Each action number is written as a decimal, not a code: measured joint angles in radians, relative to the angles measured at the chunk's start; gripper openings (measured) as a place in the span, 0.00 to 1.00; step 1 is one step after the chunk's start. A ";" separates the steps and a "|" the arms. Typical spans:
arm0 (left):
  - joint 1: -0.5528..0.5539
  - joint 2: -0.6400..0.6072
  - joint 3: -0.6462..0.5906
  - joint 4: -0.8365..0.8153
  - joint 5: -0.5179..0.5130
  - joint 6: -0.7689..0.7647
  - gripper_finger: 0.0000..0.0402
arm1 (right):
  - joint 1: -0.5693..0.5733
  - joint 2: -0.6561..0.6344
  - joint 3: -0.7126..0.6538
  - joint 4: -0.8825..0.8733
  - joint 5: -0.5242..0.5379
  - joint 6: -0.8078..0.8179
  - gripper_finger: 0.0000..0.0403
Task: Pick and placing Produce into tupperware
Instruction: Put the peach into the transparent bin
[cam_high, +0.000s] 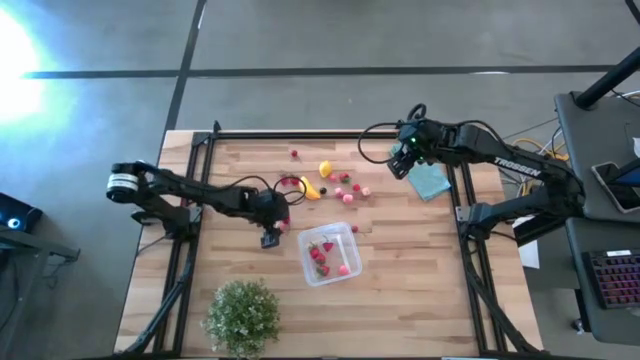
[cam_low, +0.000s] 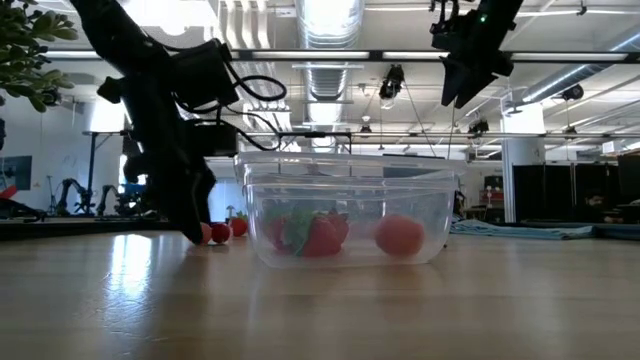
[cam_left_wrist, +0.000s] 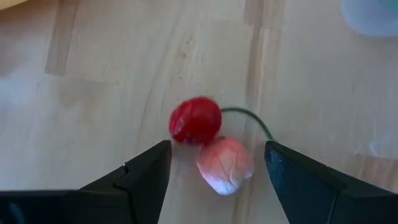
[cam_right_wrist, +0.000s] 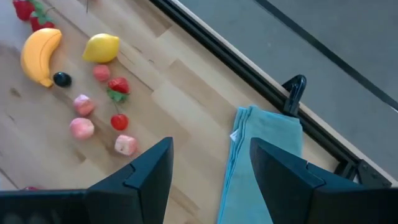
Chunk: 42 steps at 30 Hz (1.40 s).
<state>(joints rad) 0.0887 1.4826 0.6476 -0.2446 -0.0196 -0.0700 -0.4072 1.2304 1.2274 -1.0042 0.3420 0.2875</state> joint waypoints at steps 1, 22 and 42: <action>0.000 0.010 0.000 0.006 -0.001 0.000 0.61 | -0.001 0.000 0.000 0.000 0.000 -0.001 0.51; 0.001 -0.013 0.035 -0.089 -0.008 -0.001 0.25 | -0.039 0.003 -0.009 0.024 -0.002 -0.012 0.51; -0.021 -0.151 0.149 0.245 0.483 0.102 0.24 | -0.035 0.003 -0.078 0.047 -0.118 0.101 0.51</action>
<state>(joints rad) 0.0672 1.3314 0.7970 0.0001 0.4637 0.0315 -0.4422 1.2339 1.1499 -0.9574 0.2236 0.3888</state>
